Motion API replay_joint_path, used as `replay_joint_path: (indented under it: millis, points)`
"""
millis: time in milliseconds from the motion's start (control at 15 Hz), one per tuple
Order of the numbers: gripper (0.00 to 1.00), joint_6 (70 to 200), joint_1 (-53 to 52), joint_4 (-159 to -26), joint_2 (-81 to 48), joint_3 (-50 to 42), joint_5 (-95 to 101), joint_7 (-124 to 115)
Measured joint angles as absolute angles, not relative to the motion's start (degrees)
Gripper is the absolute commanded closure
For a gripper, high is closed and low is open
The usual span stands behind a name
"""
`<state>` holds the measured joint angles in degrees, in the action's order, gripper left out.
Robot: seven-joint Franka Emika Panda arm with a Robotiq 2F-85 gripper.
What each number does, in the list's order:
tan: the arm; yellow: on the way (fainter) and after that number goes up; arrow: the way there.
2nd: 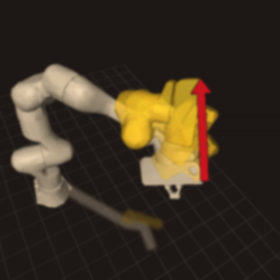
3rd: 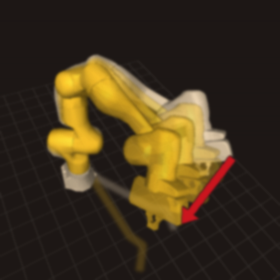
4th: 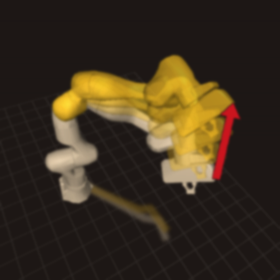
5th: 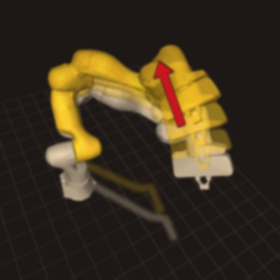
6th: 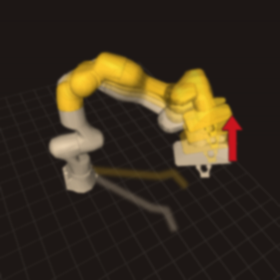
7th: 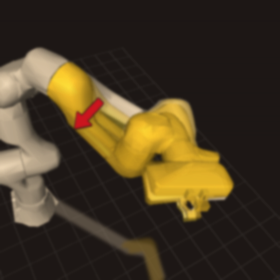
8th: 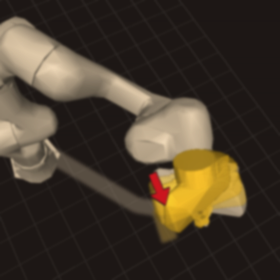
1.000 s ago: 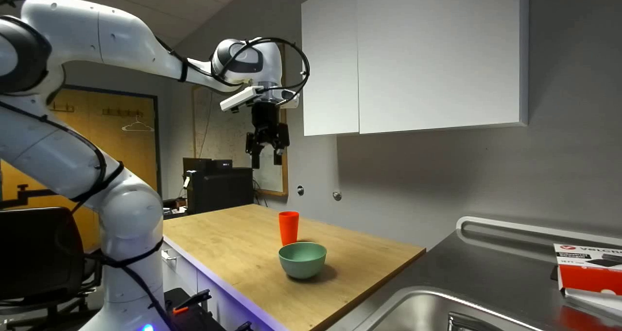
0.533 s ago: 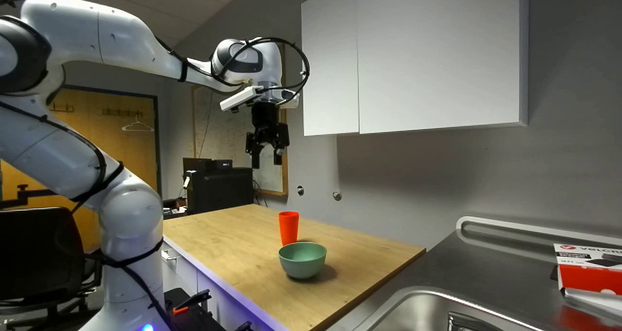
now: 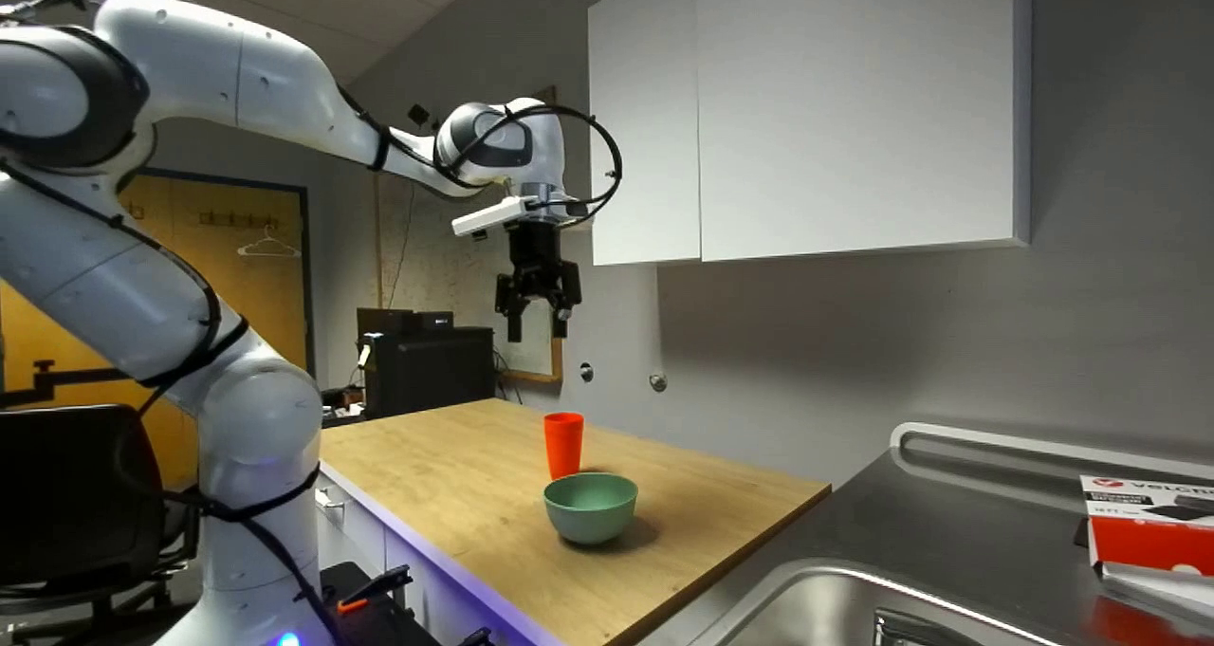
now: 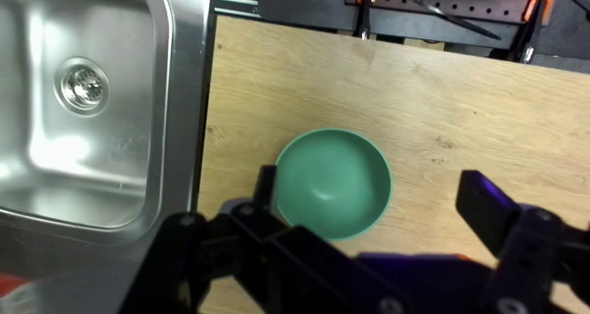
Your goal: Pour the contents of the orange cup into the green bowl
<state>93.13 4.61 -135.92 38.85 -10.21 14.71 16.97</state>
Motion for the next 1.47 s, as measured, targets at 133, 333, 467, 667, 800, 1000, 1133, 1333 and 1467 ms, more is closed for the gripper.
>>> replay_joint_path:
  millis: [133, 333, 467, 667, 800, 1000, 1133, 1333, 1467]
  points:
    - [0.00, 98.08, 2.71, -135.64, 34.23, -10.20, 11.50, 16.93]
    - [0.00, 105.92, -0.37, -133.92, 26.35, -9.90, 4.65, 17.11]
    - [0.00, 109.62, -2.28, -131.61, 21.07, -9.23, 0.10, 17.49]
    - [0.00, 111.87, -3.85, -126.85, 13.83, -7.29, -4.64, 17.66]
    - [0.00, 112.20, -4.10, -123.36, 9.61, -5.93, -6.67, 17.66]
    - [0.00, 112.20, -4.16, -118.27, 3.62, -3.70, -7.84, 17.29]
    - [0.00, 112.16, -4.17, -115.10, -0.14, -2.34, -7.84, 16.58]
    - [0.00, 111.74, -4.14, -111.23, -4.96, -1.03, -7.84, 15.13]
    - [0.00, 110.95, -4.10, -109.60, -7.37, -0.55, -7.86, 14.16]
